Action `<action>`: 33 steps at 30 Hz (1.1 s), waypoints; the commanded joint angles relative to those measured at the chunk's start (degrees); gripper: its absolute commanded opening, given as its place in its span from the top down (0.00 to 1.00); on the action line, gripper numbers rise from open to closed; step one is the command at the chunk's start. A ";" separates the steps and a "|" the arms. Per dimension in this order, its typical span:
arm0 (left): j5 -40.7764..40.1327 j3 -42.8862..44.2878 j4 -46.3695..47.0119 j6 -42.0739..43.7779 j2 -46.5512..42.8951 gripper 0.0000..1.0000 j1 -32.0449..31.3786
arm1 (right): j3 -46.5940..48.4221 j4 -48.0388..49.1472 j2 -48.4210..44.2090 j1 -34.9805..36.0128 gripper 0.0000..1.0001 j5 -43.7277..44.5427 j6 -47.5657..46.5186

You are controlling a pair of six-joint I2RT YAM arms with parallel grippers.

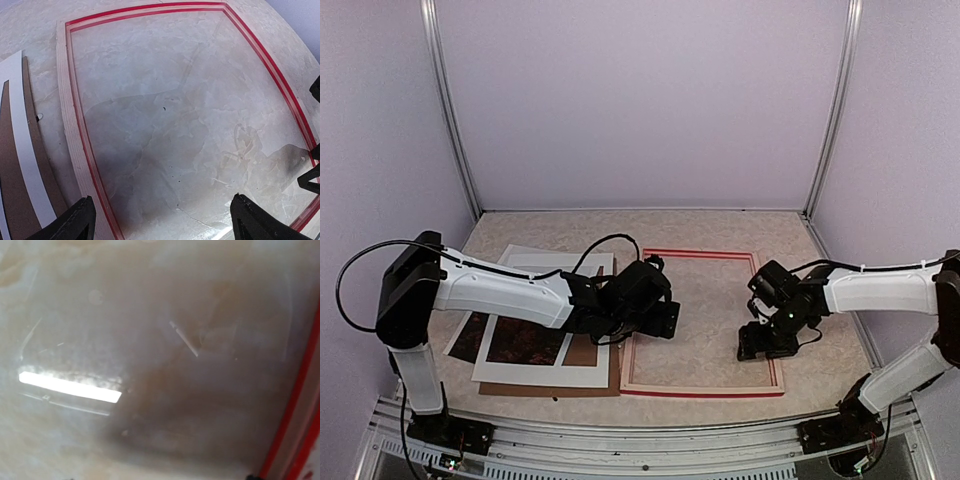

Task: Put the photo into the frame
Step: Press the glass panel into the frame body.

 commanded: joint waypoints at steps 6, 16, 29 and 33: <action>-1.18 -1.04 -1.88 0.69 -1.57 0.07 0.62 | -0.30 1.15 2.05 2.01 0.27 -0.69 1.10; -2.83 -1.96 -2.53 0.69 -2.85 0.07 1.28 | 12.00 -1.61 2.68 -0.46 0.21 7.09 -2.64; -4.22 -3.26 -3.43 0.67 -5.13 0.07 2.00 | 30.49 10.76 18.04 -15.39 0.21 6.74 -13.19; -4.27 -3.10 -4.11 0.85 -5.10 0.06 2.25 | 36.99 11.55 25.27 -17.58 0.21 5.96 -14.83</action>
